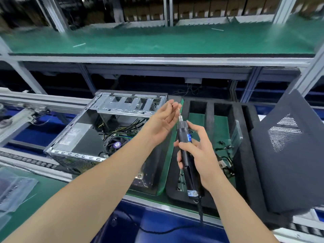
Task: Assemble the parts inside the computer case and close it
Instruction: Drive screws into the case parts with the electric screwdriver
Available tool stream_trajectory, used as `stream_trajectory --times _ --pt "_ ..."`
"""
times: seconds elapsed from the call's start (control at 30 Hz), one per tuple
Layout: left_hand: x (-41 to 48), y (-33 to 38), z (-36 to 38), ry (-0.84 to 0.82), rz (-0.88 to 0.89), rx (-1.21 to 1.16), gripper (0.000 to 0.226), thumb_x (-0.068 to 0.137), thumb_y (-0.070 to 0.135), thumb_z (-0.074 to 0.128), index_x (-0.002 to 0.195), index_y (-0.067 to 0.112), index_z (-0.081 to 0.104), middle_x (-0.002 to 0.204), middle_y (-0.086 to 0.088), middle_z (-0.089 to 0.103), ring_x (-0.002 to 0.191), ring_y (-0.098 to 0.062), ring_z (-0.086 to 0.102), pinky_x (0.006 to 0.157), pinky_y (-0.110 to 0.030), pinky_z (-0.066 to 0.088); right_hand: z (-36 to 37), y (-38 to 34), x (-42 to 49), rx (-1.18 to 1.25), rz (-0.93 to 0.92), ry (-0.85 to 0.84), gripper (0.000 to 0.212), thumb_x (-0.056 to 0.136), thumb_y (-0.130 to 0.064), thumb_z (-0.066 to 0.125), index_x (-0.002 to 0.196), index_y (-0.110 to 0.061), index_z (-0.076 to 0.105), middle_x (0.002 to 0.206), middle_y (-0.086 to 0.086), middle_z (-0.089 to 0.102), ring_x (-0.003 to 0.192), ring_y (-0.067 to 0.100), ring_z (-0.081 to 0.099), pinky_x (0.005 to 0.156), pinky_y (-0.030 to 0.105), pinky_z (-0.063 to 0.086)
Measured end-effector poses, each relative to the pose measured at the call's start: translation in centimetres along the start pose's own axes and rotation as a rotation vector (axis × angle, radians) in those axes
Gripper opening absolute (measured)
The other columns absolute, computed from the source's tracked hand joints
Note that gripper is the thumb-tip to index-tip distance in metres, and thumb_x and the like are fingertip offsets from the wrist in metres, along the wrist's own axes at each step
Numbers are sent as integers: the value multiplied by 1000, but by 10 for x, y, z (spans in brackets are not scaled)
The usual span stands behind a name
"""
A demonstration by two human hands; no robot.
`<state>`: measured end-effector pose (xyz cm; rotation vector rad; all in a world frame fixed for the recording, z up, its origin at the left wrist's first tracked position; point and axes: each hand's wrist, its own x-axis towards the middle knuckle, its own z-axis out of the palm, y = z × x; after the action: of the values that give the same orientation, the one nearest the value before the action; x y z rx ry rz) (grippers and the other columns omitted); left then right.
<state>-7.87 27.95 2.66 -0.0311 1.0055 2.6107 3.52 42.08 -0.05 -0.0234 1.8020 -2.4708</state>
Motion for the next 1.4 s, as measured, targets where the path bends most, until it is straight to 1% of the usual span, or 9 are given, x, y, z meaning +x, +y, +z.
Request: stream_trajectory --times 0.33,0.53,0.77,0.93,1.07,1.17,1.27,1.33,1.4 --pt "-53 70 -52 -94 -112 -113 20 82 22 69 83 5 82 101 -9 77 86 -13 75 74 -24 60 99 13 -16 -99 -89 -52 61 89 -8 70 136 -45 56 101 25 71 63 35 60 53 43 54" --pt "-77 109 -86 -138 -162 -200 26 72 10 78 94 -4 74 99 -17 75 89 -22 76 71 -28 62 151 25 -23 -130 -113 -66 61 91 -4 68 136 -43 56 101 23 72 63 36 60 54 44 55" --pt "-85 138 -103 -30 -44 -23 14 99 11 60 96 -1 66 98 -14 70 85 -16 72 80 -25 61 181 38 -34 -70 -100 41 62 90 -5 70 137 -42 56 102 27 71 62 36 58 54 42 54" --pt "-86 105 -69 -66 54 476 21 101 8 60 116 -6 59 98 -14 66 93 -21 70 94 -34 58 126 28 -23 -184 -44 315 57 87 -16 73 131 -47 54 99 29 71 64 35 61 60 43 56" --pt "-84 44 -31 -60 177 809 4 94 13 71 96 9 72 85 -9 72 88 -24 72 86 -35 61 59 26 -1 -322 48 434 59 96 -13 65 145 -32 38 97 19 70 67 32 69 59 41 60" --pt "-72 -7 -22 18 204 987 7 85 22 81 89 20 75 85 -3 75 88 -24 73 85 -40 60 14 27 11 -542 102 468 56 96 -28 65 144 -35 36 121 12 66 100 36 71 87 55 60" --pt "-58 -56 -33 155 199 1130 12 79 26 86 84 24 74 80 8 73 79 -8 70 74 -21 57 -18 31 18 -668 124 477 62 93 -34 66 146 -38 36 118 0 62 90 19 69 76 42 57" --pt "-48 -84 -44 217 157 1275 12 79 25 86 84 24 75 73 13 70 68 3 65 62 -6 47 -38 35 25 -677 129 441 60 92 -30 68 143 -40 38 104 -4 60 81 31 73 75 46 61" --pt "-39 -104 -55 236 115 1438 10 82 25 84 86 22 76 68 15 66 65 5 62 63 -9 48 -57 41 31 -678 144 378 58 91 -26 67 138 -42 38 97 4 61 80 42 75 84 55 62"
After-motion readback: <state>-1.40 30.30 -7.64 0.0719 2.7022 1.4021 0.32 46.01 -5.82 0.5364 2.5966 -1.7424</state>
